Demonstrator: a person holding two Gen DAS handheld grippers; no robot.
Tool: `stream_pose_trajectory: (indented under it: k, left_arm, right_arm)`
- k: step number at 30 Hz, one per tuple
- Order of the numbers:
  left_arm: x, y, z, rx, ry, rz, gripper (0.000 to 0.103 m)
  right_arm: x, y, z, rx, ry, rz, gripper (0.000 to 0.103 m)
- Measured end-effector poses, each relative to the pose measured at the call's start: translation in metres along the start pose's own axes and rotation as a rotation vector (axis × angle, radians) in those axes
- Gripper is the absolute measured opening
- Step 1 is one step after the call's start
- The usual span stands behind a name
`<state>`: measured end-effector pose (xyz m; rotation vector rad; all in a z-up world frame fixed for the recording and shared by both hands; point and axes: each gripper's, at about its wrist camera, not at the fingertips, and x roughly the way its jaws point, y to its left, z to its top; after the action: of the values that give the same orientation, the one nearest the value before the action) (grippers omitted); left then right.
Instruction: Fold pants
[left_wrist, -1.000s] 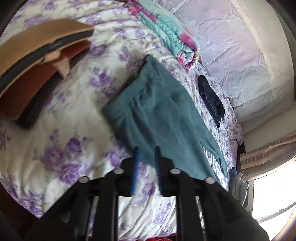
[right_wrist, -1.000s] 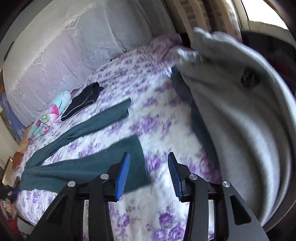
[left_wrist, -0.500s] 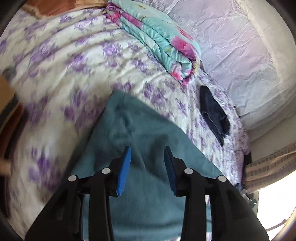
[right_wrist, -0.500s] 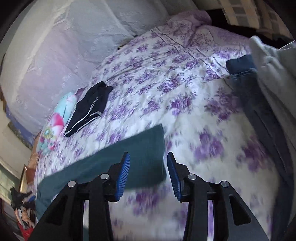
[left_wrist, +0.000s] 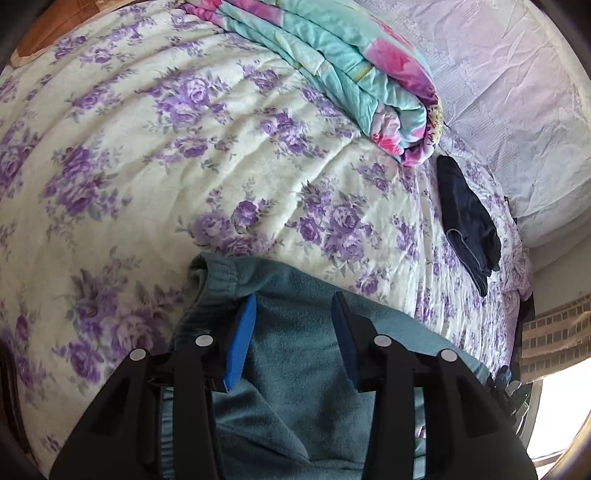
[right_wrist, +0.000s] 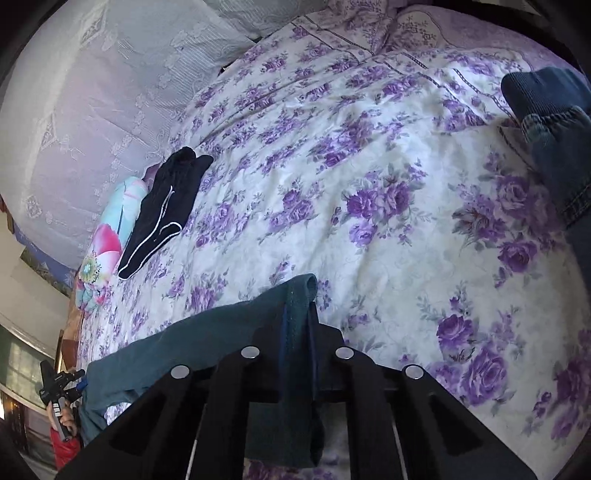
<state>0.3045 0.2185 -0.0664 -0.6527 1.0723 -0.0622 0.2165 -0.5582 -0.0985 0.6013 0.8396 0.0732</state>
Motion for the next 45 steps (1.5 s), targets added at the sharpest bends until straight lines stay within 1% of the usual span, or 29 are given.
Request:
stream_pose_trajectory:
  k: [4,6,10,12,13,14,16,17,19,20,21,22,23,26,28,29,30,31,32,33,34,35,36,37,38,39,41,43,45]
  left_arm:
    - [-0.005,0.006,0.002,-0.016,0.001,-0.031,0.039]
    - [-0.016,0.012,0.004,-0.032,-0.024,-0.060,0.039]
    - [-0.031,0.013,0.005,-0.022,-0.053,-0.067,0.040]
    - [-0.042,0.011,0.004,0.002,-0.087,-0.054,0.042]
    - [-0.046,0.011,0.005,0.017,-0.104,-0.039,0.048]
    - [-0.049,0.011,0.006,0.035,-0.126,0.002,0.054]
    - [-0.048,0.015,0.009,0.055,-0.143,0.074,0.055]
    - [-0.043,0.019,0.011,0.058,-0.129,0.080,0.055]
    - [-0.026,0.025,0.013,0.054,-0.061,0.049,0.052]
    - [-0.014,0.024,0.011,0.070,-0.016,0.027,0.043]
    - [-0.006,0.020,0.009,0.101,-0.006,0.044,0.039]
    - [-0.004,0.015,0.007,0.132,-0.023,0.082,0.027]
    - [-0.002,0.010,0.008,0.164,-0.050,0.105,0.021]
    - [-0.018,0.004,0.019,0.120,-0.144,0.021,0.018]
    - [-0.029,-0.005,0.024,0.120,-0.205,-0.016,0.018]
    - [-0.037,-0.011,0.027,0.128,-0.243,-0.029,0.018]
    - [-0.039,-0.015,0.027,0.132,-0.260,-0.039,0.018]
    - [-0.038,-0.018,0.027,0.132,-0.264,-0.041,0.019]
    - [-0.033,-0.017,0.026,0.121,-0.266,-0.018,0.019]
    - [-0.029,-0.013,0.025,0.107,-0.264,-0.002,0.019]
    - [-0.023,-0.007,0.023,0.093,-0.252,0.007,0.021]
    - [-0.013,0.000,0.020,0.069,-0.221,0.014,0.029]
    - [-0.009,0.008,0.018,0.034,-0.203,0.022,0.037]
    - [-0.006,0.018,0.016,0.000,-0.202,0.014,0.049]
    - [-0.007,0.023,0.014,-0.010,-0.211,-0.014,0.050]
    - [-0.009,0.028,0.014,-0.021,-0.215,-0.044,0.052]
    - [-0.017,0.036,0.014,-0.058,-0.235,-0.108,0.067]
    - [-0.020,0.040,0.015,-0.072,-0.251,-0.127,0.068]
    - [-0.018,0.042,0.014,-0.069,-0.234,-0.142,0.068]
  right_arm:
    - [-0.007,0.006,0.006,-0.022,-0.020,-0.016,0.010]
    - [-0.006,0.008,0.007,-0.034,-0.013,-0.032,0.010]
    - [0.000,0.004,0.006,-0.021,0.000,-0.044,0.010]
    - [0.004,0.001,0.005,-0.008,0.003,-0.042,0.010]
    - [0.005,0.001,0.005,-0.006,0.004,-0.043,0.010]
    - [0.005,0.001,0.005,-0.007,0.005,-0.044,0.010]
    - [0.005,0.001,0.005,-0.008,0.005,-0.046,0.010]
    - [0.006,0.002,0.006,-0.010,0.006,-0.048,0.010]
    - [0.006,0.003,0.007,-0.013,0.004,-0.052,0.010]
    - [0.006,0.004,0.008,-0.015,0.002,-0.054,0.010]
    - [0.005,0.005,0.009,-0.019,-0.006,-0.058,0.010]
    - [0.003,0.006,0.011,-0.025,-0.025,-0.064,0.010]
    - [0.002,0.008,0.014,-0.030,-0.041,-0.072,0.010]
    - [-0.004,0.013,0.030,-0.024,-0.100,-0.076,0.009]
    - [-0.005,0.020,0.042,-0.032,-0.136,-0.074,0.009]
    - [-0.004,0.024,0.046,-0.047,-0.152,-0.091,0.009]
    - [0.001,0.025,0.048,-0.056,-0.152,-0.118,0.009]
    - [0.010,0.023,0.050,-0.058,-0.123,-0.150,0.015]
    - [0.024,0.017,0.051,-0.049,-0.053,-0.185,0.016]
    - [0.031,0.009,0.049,-0.025,-0.023,-0.216,0.013]
    - [0.030,0.003,0.046,-0.002,-0.037,-0.197,0.014]
    - [0.022,-0.002,0.043,0.034,-0.074,-0.185,0.015]
    - [0.013,-0.002,0.040,0.057,-0.112,-0.207,0.020]
    - [0.005,0.002,0.038,0.050,-0.135,-0.213,0.021]
    - [0.000,0.009,0.035,0.024,-0.141,-0.210,0.021]
    - [-0.004,0.020,0.033,-0.018,-0.141,-0.207,0.021]
    - [-0.009,0.055,0.028,-0.137,-0.138,-0.179,0.021]
    - [-0.005,0.096,0.021,-0.260,-0.116,-0.103,0.021]
    - [0.012,0.148,0.009,-0.390,-0.057,0.002,0.022]
